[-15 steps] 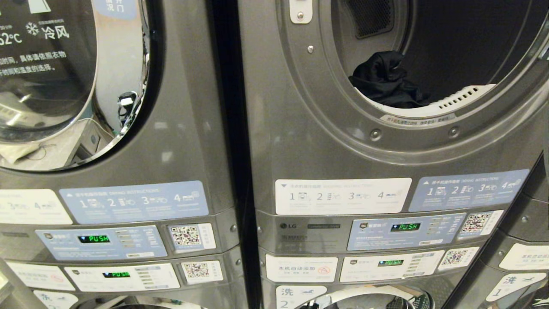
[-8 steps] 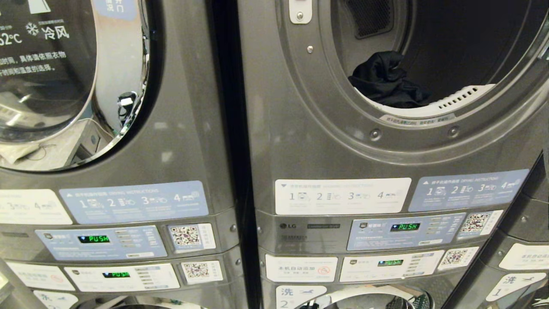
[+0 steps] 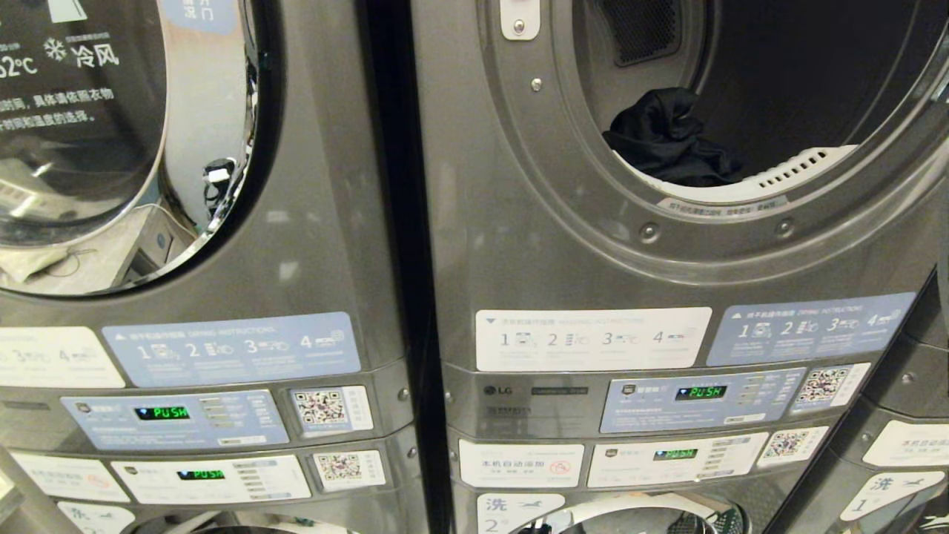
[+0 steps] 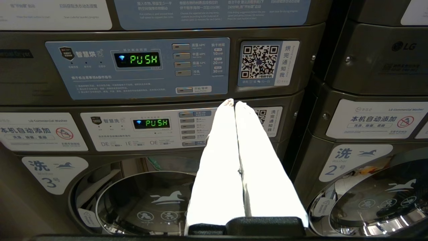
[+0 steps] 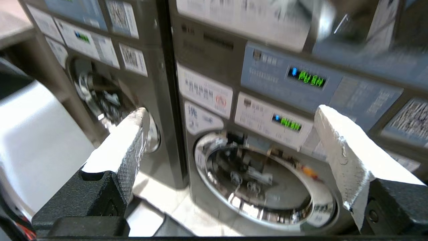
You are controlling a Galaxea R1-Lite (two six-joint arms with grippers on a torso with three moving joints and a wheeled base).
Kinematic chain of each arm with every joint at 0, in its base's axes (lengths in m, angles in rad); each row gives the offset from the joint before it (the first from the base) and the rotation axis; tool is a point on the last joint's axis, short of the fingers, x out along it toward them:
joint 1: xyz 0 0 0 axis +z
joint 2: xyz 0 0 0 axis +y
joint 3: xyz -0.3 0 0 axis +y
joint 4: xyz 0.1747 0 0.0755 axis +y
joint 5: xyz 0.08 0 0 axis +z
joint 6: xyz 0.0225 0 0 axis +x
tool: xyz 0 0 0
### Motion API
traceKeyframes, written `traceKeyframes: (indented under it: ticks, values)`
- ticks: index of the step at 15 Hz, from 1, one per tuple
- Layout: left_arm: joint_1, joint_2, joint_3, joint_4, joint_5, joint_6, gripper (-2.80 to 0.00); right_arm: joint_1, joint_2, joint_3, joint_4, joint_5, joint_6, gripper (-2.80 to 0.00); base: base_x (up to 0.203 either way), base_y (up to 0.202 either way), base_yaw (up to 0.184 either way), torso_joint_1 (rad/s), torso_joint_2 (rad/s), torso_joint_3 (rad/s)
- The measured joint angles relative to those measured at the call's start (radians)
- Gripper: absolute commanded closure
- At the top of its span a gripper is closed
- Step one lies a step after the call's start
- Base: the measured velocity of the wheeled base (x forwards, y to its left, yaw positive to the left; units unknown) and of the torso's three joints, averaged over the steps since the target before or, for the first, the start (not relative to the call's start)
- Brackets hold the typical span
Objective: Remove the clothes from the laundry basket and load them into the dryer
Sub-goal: Open the dryer
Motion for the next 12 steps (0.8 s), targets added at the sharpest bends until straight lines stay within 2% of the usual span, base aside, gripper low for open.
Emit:
traceKeyframes:
  ticks: [4, 9, 11, 12]
  values:
    - [0.000, 0.000, 0.000, 0.000, 0.000, 0.000, 0.00, -0.008, -0.030, 0.151, -0.062, 0.002, 0.006, -2.80, 0.000, 0.000, 0.000, 0.000, 0.00, 0.000]
    - [0.000, 0.000, 0.000, 0.000, 0.000, 0.000, 0.00, -0.009, -0.038, 0.496, -0.422, 0.040, -0.053, -2.80, 0.000, 0.000, 0.000, 0.000, 0.00, 0.000]
    - [0.000, 0.000, 0.000, 0.000, 0.000, 0.000, 0.00, -0.007, -0.038, 0.547, -0.467, 0.030, -0.028, -2.80, 0.000, 0.000, 0.000, 0.000, 0.00, 0.000]
    - [0.000, 0.000, 0.000, 0.000, 0.000, 0.000, 0.00, -0.007, -0.033, 0.555, -0.458, -0.003, -0.004, -2.80, 0.000, 0.000, 0.000, 0.000, 0.00, 0.000]
